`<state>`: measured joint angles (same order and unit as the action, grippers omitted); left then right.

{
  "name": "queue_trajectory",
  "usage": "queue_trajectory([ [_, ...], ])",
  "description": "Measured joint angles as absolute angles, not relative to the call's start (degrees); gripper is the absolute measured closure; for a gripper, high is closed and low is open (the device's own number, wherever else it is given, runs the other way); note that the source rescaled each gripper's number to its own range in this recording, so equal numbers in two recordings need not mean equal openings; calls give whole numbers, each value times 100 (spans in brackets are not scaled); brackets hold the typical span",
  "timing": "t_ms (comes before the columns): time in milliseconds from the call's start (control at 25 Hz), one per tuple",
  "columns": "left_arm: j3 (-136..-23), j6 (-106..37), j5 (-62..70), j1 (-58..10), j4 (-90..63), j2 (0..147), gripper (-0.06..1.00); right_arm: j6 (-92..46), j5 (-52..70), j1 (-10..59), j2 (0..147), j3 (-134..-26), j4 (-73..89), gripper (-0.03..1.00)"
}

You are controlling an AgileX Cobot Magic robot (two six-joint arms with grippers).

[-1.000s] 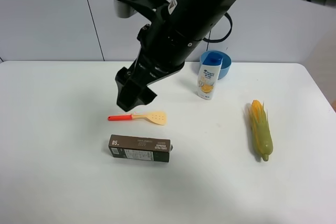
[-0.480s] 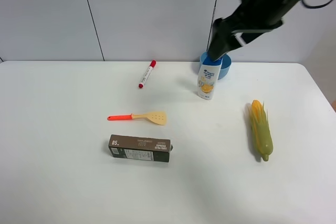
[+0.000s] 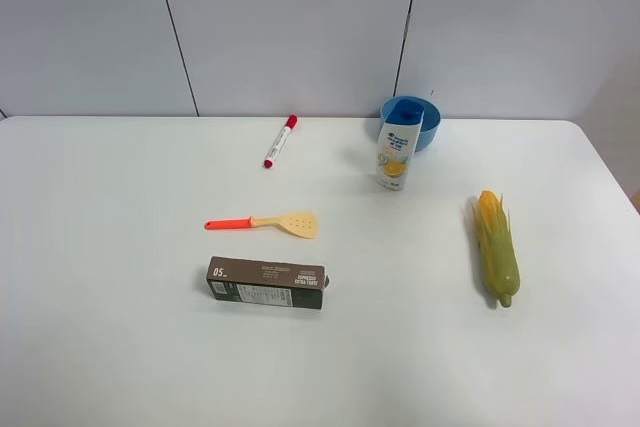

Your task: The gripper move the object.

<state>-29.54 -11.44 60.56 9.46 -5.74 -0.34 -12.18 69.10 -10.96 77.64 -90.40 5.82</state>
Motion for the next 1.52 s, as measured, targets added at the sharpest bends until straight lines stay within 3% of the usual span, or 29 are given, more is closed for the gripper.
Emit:
queue_trajectory([
  [440, -2954, -1144, 6056, 946, -574, -34, -6, -1075, 6914, -1281, 5560, -6753, 100, -3],
  [840, -2954, -1144, 6056, 946, -574, -34, -6, -1022, 6679, -1268, 1905, -4334, 76, -3],
  [1040, -2954, -1144, 6056, 946, -574, -34, -6, -893, 6515, -958, 973, -3751, 138, -3],
  [1520, -2954, -1144, 6056, 946, -574, -34, -6, -243, 6389, -26, 859, -3579, -63, -3],
])
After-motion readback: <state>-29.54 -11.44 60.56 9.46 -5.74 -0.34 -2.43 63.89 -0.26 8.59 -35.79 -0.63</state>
